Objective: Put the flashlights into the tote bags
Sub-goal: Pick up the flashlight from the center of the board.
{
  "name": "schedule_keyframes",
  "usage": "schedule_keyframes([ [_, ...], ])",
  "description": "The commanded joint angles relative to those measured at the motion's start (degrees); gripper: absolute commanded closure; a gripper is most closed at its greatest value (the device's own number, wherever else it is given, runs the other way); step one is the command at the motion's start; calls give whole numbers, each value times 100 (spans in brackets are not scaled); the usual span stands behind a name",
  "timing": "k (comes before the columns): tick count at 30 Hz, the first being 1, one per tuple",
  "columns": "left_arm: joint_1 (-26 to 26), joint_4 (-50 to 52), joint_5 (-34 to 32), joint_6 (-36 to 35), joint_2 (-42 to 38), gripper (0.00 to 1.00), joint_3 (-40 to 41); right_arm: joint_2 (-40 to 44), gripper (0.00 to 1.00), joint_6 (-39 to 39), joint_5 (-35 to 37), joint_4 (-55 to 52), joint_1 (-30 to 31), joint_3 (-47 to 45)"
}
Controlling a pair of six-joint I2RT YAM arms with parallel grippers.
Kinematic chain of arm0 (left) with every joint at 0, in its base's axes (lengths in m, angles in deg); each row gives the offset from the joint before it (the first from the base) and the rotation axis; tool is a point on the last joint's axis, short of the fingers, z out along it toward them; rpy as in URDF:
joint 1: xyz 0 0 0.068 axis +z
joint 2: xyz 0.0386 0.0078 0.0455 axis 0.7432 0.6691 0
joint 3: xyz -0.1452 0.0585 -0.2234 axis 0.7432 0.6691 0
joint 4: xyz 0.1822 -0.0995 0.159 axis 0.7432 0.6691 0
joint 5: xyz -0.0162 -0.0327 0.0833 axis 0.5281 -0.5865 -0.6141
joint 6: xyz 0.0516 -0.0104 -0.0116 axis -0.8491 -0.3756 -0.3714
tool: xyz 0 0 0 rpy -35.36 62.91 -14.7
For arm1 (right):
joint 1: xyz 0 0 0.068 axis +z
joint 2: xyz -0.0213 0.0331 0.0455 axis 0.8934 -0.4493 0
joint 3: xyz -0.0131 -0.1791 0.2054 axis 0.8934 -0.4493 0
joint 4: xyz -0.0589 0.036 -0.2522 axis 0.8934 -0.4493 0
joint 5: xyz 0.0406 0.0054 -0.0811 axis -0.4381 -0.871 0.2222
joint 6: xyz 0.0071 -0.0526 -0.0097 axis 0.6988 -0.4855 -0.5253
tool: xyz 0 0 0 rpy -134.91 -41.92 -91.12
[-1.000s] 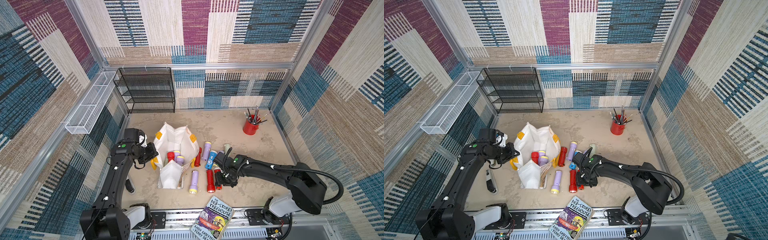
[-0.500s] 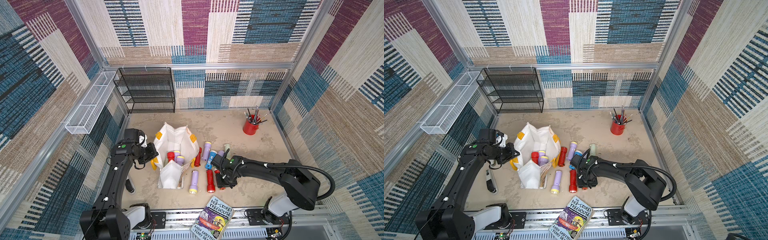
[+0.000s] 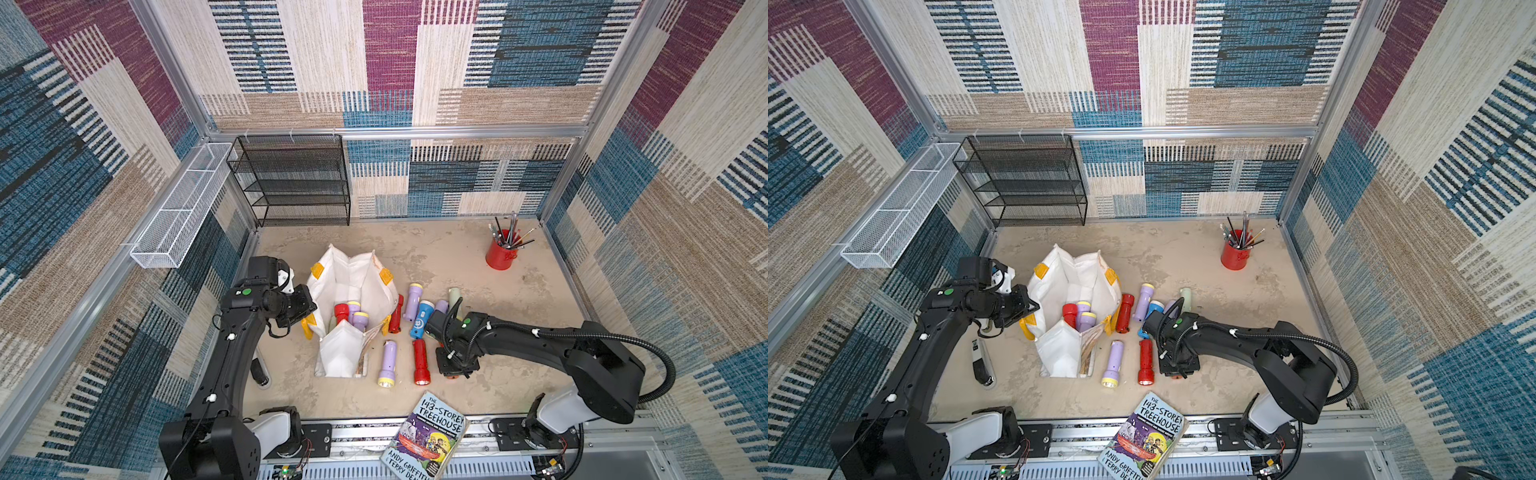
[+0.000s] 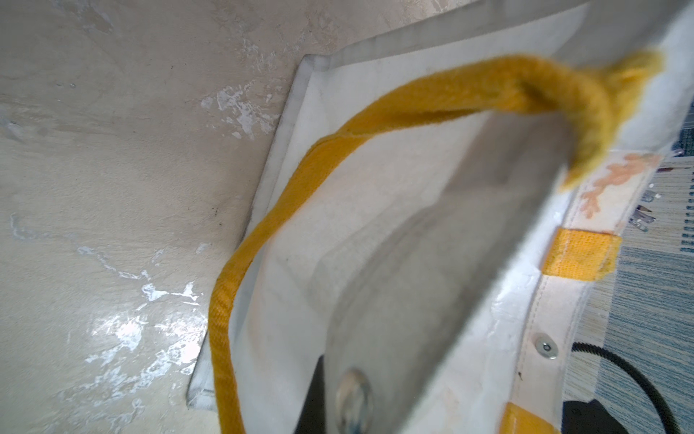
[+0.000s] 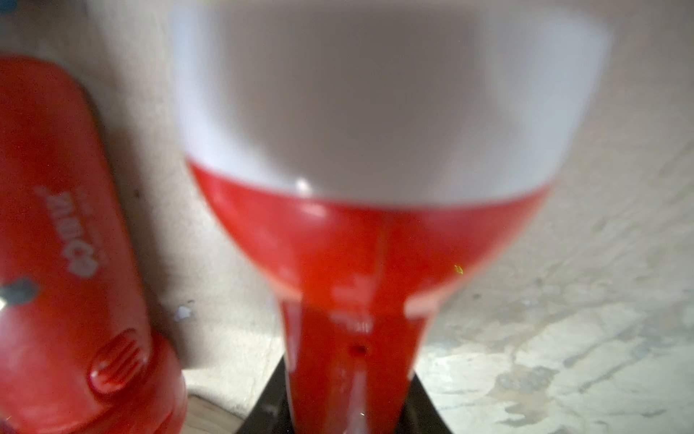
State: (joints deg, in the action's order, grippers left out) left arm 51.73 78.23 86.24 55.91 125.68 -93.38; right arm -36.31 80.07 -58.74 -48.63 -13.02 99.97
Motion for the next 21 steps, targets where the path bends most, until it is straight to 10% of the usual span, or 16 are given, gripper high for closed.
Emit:
schedule_keyframes([
  [1,5,92,45,-70,-2,100,-59,146,73,140,421,-290,8,180],
  [21,14,213,30,-178,-26,100,-189,-399,72,-1228,1622,-1601,-2,4709],
])
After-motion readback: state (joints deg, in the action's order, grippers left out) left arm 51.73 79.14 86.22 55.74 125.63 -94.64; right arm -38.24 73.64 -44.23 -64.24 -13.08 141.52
